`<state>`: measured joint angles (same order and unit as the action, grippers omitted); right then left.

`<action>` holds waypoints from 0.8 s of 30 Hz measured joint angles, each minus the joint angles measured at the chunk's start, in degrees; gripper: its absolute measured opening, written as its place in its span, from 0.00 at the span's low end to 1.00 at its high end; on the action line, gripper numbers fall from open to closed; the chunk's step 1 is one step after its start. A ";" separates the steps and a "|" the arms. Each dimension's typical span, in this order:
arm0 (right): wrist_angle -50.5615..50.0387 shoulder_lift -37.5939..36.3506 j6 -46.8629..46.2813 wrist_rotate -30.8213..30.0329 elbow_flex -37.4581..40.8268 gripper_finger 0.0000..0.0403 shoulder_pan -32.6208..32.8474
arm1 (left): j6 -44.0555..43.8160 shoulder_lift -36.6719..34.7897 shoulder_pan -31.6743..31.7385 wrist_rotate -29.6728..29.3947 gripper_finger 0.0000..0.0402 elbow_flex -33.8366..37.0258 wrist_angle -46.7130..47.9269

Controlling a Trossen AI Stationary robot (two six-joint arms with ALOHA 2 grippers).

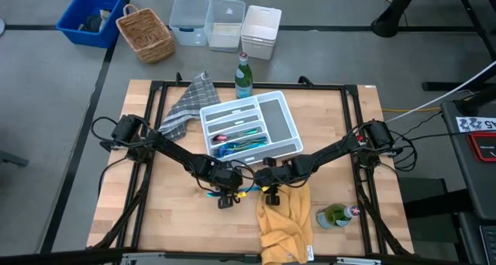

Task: Sort silverware
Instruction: Put the table knife in the silverware tray

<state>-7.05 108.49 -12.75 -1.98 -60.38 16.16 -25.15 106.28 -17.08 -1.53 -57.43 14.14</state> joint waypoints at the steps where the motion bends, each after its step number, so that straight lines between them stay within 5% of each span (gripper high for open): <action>1: 0.00 0.01 0.02 0.07 0.00 0.29 0.00 | 0.01 0.00 0.00 -0.02 0.00 -0.01 -0.54; 24: -0.94 0.20 -1.11 1.11 0.00 0.29 -0.02 | 0.02 -1.56 2.97 -0.55 0.00 0.01 -0.83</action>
<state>-7.99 108.69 -13.87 -0.86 -60.38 16.14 -25.12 104.72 -14.11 -2.08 -57.42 13.31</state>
